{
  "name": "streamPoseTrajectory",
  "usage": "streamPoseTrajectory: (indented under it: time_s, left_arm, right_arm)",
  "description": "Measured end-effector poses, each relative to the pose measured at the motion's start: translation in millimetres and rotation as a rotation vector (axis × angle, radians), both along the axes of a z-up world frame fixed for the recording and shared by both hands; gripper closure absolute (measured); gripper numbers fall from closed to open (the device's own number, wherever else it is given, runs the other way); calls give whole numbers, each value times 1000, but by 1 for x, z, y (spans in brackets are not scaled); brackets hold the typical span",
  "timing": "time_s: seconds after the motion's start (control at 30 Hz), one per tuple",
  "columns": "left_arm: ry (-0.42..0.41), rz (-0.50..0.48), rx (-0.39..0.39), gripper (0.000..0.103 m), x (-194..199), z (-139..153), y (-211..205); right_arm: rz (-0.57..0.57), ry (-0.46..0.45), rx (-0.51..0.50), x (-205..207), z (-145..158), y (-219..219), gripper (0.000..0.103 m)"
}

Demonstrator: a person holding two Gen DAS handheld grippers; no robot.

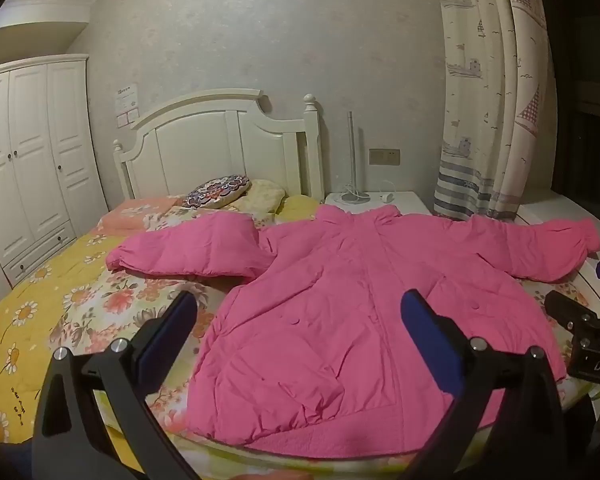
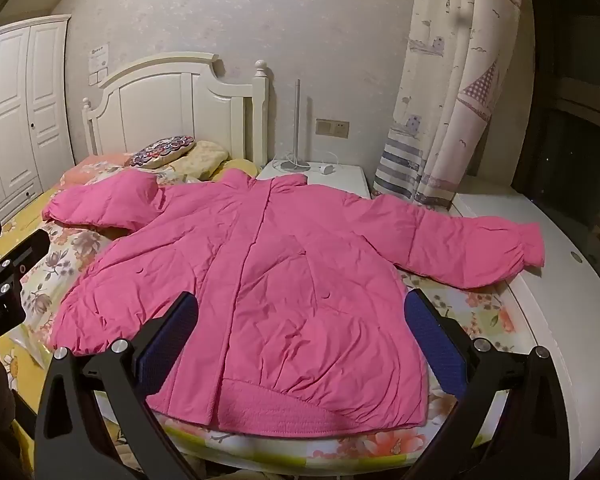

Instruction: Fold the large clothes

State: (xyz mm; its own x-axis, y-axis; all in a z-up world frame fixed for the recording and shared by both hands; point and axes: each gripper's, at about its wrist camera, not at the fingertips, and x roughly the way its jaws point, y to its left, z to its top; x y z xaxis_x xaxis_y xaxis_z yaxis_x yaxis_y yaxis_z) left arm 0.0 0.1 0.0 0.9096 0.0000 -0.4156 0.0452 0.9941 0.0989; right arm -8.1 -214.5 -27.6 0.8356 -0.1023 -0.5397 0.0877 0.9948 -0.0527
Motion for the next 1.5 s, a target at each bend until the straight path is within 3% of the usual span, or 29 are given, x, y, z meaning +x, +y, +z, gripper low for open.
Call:
streamPoseTrajectory:
  time_s: [1.5]
  left_arm:
    - [15,-3,3,2,1,-2,2]
  right_arm:
    - [18,8,54,-4,-3,1,4]
